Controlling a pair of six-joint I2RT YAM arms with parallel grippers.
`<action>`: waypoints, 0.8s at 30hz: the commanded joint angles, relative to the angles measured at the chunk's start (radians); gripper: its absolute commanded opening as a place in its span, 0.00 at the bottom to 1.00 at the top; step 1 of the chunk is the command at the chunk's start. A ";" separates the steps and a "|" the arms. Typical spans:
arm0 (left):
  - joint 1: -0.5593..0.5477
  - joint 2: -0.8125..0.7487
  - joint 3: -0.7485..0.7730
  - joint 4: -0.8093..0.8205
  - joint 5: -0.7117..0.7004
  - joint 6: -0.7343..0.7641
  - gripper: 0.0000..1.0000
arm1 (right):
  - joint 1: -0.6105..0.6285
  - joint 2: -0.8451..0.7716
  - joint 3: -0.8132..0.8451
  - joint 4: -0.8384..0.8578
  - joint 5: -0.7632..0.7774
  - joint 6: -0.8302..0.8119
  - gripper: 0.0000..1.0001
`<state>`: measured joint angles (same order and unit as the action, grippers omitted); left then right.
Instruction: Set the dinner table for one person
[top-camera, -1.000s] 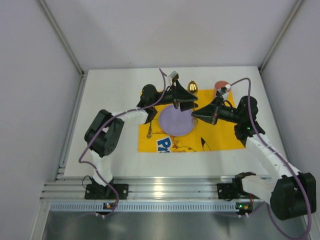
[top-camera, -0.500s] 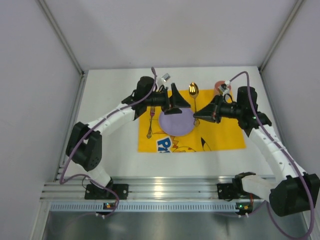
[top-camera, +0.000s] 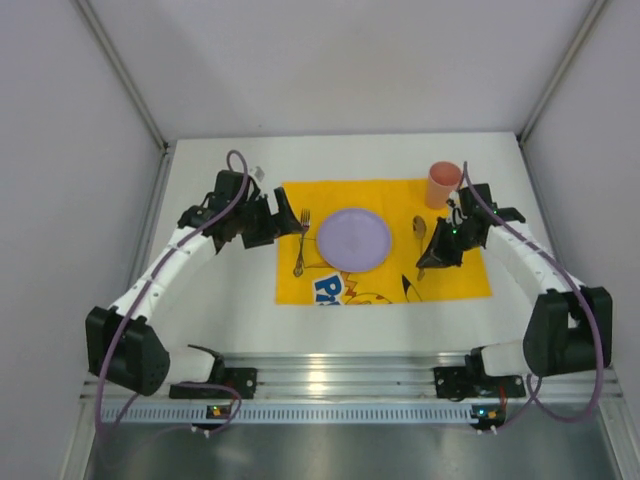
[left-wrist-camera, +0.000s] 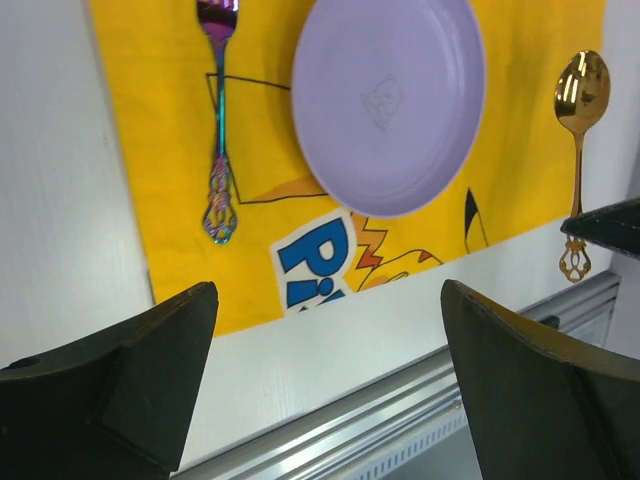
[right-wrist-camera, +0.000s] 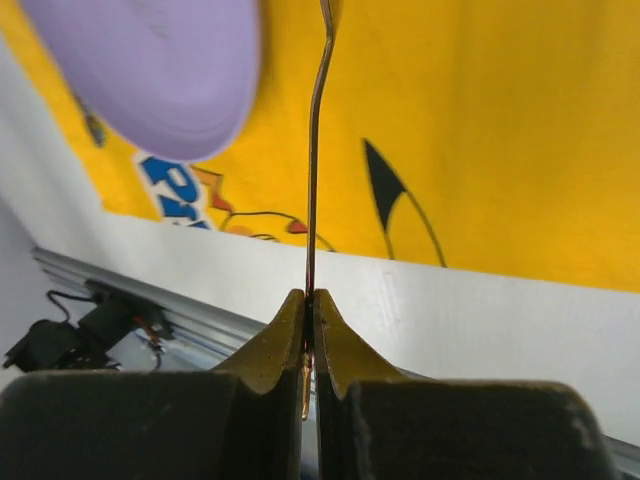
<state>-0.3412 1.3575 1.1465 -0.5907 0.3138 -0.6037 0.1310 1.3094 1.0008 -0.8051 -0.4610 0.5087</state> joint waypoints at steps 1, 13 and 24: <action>0.005 -0.095 -0.039 -0.101 -0.111 0.065 0.98 | -0.011 0.100 -0.034 0.009 0.117 -0.084 0.00; 0.014 -0.212 -0.114 -0.135 -0.125 0.073 0.98 | -0.011 0.402 0.183 0.084 0.108 -0.134 0.00; 0.016 -0.169 -0.094 -0.150 -0.124 0.102 0.98 | -0.011 0.423 0.268 -0.069 0.318 -0.144 0.57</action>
<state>-0.3298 1.1725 1.0348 -0.7277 0.1932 -0.5259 0.1257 1.7927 1.2274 -0.7914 -0.2687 0.3851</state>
